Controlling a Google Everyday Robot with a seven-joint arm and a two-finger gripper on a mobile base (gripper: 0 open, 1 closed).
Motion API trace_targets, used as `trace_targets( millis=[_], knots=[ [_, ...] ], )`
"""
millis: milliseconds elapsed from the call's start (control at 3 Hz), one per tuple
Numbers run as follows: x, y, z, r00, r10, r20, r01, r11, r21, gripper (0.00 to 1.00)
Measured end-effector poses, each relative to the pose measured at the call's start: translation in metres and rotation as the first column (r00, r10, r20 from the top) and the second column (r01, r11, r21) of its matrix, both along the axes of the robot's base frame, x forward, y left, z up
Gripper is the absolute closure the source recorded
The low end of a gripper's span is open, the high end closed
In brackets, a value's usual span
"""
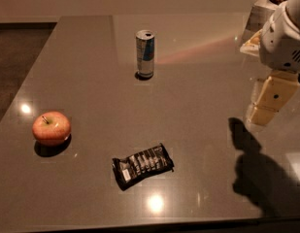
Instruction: Move rxbar chocolate near redbull can
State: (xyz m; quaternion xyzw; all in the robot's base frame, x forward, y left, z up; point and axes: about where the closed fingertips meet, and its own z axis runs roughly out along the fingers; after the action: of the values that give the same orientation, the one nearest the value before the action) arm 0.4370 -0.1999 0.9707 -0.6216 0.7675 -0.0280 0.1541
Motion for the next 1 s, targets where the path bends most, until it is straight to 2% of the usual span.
trace_targets(
  millis=[333,667,1000],
  knots=[
    [-0.007,0.039,-0.024,0.9934,0.106,-0.044,-0.105,0.994,0.029,0.0],
    [-0.015,0.065,-0.048,0.9801,0.18,-0.084,-0.176,0.983,0.053,0.0],
    [-0.027,0.097,-0.076,0.9569,0.27,-0.105,-0.265,0.962,0.063,0.0]
  ],
)
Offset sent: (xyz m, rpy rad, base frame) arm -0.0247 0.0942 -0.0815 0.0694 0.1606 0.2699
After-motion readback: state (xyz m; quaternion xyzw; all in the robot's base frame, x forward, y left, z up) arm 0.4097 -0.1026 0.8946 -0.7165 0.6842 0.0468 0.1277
